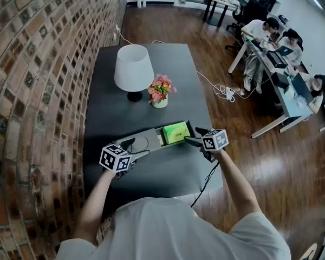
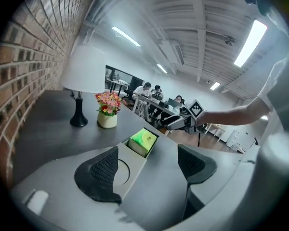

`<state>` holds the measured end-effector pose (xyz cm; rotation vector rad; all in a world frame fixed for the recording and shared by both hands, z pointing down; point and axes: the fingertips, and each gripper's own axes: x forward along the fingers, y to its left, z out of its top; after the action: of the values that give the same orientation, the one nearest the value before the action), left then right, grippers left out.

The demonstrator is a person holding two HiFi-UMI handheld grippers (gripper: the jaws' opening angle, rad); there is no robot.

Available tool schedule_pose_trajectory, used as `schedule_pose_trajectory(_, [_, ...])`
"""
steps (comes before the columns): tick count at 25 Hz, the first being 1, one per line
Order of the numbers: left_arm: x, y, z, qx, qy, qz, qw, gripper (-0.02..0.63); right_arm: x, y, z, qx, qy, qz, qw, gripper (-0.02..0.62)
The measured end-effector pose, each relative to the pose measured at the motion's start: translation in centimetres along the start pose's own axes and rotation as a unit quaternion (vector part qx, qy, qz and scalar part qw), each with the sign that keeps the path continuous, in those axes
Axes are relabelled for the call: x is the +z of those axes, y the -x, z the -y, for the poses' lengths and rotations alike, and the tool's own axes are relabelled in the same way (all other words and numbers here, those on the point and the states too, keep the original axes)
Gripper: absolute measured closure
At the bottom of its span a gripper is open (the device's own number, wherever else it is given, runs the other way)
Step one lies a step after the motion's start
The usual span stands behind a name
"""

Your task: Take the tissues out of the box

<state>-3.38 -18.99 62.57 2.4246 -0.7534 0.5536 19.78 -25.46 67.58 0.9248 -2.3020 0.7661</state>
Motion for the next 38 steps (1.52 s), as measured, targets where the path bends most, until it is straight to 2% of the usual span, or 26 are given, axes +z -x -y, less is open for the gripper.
schedule_pose_trajectory(2, [0.3, 0.2, -0.1, 0.012, -0.009, 0.008, 0.9999, 0.221, 0.1, -1.6, -0.4, 0.002, -0.004, -0.011, 1.0, 0.118])
schedule_pose_trajectory(5, [1.0, 0.5, 0.0, 0.019, -0.008, 0.028, 0.9994, 0.221, 0.4, -3.7, -0.4, -0.016, -0.01, -0.019, 1.0, 0.104])
schedule_pose_trajectory(6, [1.2, 0.6, 0.0, 0.021, -0.01, 0.035, 0.9991, 0.221, 0.7, -4.4, -0.1, -0.029, -0.013, -0.015, 0.999, 0.013])
schedule_pose_trajectory(7, [1.3, 0.7, 0.0, 0.023, -0.013, 0.042, 0.9988, 0.221, 1.0, -4.9, 0.2, -0.044, -0.017, -0.003, 0.999, -0.021])
schedule_pose_trajectory(10, [1.7, 1.2, 0.0, 0.029, -0.022, 0.058, 0.9977, 0.221, 1.7, -6.2, 1.1, -0.081, -0.038, 0.023, 0.996, -0.021])
schedule_pose_trajectory(14, [2.1, 1.8, -0.1, 0.033, -0.013, 0.077, 0.9964, 0.221, 0.9, -8.4, 0.5, -0.1, -0.037, -0.007, 0.994, -0.021])
schedule_pose_trajectory(21, [3.4, 2.5, -0.7, 0.062, -0.013, 0.117, 0.9911, 0.224, 0.7, -10.4, 2.4, -0.162, -0.034, -0.011, 0.986, -0.021])
schedule_pose_trajectory(23, [3.6, 2.7, -0.8, 0.071, -0.014, 0.126, 0.9893, 0.224, 0.1, -10.8, 3.0, -0.18, -0.032, -0.029, 0.983, -0.021])
schedule_pose_trajectory(25, [3.7, 2.9, -0.7, 0.075, -0.011, 0.133, 0.9883, 0.224, -1.6, -11.2, 3.6, -0.193, -0.054, -0.055, 0.978, -0.021])
schedule_pose_trajectory(27, [3.6, 3.0, -0.7, 0.075, -0.008, 0.136, 0.9878, 0.224, -3.1, -11.6, 3.7, -0.187, -0.094, -0.07, 0.975, -0.021])
schedule_pose_trajectory(29, [3.5, 3.0, -0.6, 0.074, -0.006, 0.136, 0.9879, 0.225, -3.5, -12.1, 3.7, -0.175, -0.113, -0.069, 0.976, -0.023])
schedule_pose_trajectory(34, [3.1, 3.0, -0.5, 0.075, 0.0, 0.136, 0.9879, 0.227, -3.5, -12.3, 3.7, -0.169, -0.121, -0.078, 0.975, -0.013])
schedule_pose_trajectory(38, [3.0, 3.1, -0.3, 0.073, 0.002, 0.139, 0.9876, 0.23, -3.2, -11.6, 3.7, -0.166, -0.119, -0.076, 0.976, 0.044])
